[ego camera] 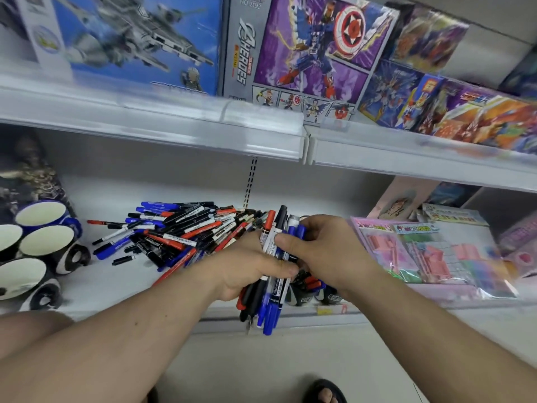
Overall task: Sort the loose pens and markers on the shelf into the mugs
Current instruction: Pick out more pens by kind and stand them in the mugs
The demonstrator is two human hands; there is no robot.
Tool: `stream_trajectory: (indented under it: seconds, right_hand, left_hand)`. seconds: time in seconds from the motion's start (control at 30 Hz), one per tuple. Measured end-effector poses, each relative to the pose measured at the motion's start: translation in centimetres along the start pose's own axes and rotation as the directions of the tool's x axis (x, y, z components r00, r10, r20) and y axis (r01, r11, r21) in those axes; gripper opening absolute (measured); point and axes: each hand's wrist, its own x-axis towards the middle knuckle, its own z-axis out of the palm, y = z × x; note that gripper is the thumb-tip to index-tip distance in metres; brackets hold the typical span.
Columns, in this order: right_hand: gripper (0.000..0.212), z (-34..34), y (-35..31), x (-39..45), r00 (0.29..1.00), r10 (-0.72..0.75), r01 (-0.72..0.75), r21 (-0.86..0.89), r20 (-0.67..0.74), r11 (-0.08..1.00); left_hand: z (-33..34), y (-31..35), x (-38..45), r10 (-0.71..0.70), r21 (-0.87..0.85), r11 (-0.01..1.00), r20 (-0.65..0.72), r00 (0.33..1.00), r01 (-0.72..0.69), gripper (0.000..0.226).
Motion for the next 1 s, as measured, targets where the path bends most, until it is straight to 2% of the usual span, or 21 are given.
stream_trajectory:
  seconds: [0.13, 0.2, 0.27, 0.33, 0.4, 0.53, 0.63, 0.77, 0.9, 1.0]
  right_hand:
    - [0.007, -0.5, -0.3, -0.5, 0.999, 0.016, -0.019, 0.067, 0.045, 0.998]
    - [0.006, -1.3, -0.6, -0.6, 1.0, -0.005, 0.007, 0.139, -0.017, 0.99]
    - [0.005, -2.5, -0.6, -0.7, 0.974, -0.041, 0.091, 0.22, -0.222, 0.971]
    - [0.009, -3.5, -0.2, -1.0, 0.878, -0.08, 0.219, 0.247, -0.472, 0.944]
    - [0.015, -3.3, 0.5, -1.4, 0.813, -0.074, 0.273, 0.265, -0.578, 0.925]
    - [0.019, 0.3, 2.6, -1.4, 0.885, -0.003, 0.19, 0.355, -0.466, 0.915]
    - [0.018, 2.9, 3.9, -1.5, 0.938, -0.066, 0.179, 0.314, -0.339, 0.932]
    - [0.027, 4.0, 4.9, -1.4, 0.966, -0.143, 0.179, 0.16, -0.215, 0.971]
    - [0.017, 3.8, 5.3, -1.2, 0.982, -0.143, 0.156, 0.105, -0.126, 0.982]
    - [0.028, 3.2, 5.1, -1.3, 0.997, -0.066, 0.069, 0.058, -0.047, 0.996]
  left_hand:
    - [-0.1, -0.2, -0.6, -0.027, -0.07, 0.997, -0.058, 0.998, 0.023, 0.028]
    - [-0.2, -0.1, -0.8, -0.077, -0.131, 0.99, -0.137, 0.988, 0.059, 0.014]
    - [-0.3, 0.2, -0.9, -0.165, -0.269, 0.958, -0.222, 0.961, 0.103, 0.004]
    - [-0.6, 0.5, -0.9, -0.253, -0.443, 0.89, -0.283, 0.925, 0.108, 0.009]
    - [-0.9, 0.6, -0.7, -0.302, -0.558, 0.827, -0.336, 0.892, 0.07, 0.015]
    - [-0.1, 0.6, -0.4, -0.324, -0.642, 0.767, -0.355, 0.877, 0.023, 0.016]
    - [1.0, 0.5, -0.2, -0.309, -0.669, 0.743, -0.31, 0.899, 0.025, 0.019]
    - [1.5, 0.0, 0.0, -0.314, -0.674, 0.738, -0.314, 0.896, 0.022, 0.019]
    - [1.2, -0.2, 0.2, -0.32, -0.672, 0.74, -0.364, 0.875, -0.009, 0.015]
    - [1.0, -0.3, 0.4, -0.338, -0.673, 0.739, -0.418, 0.843, -0.038, 0.02]
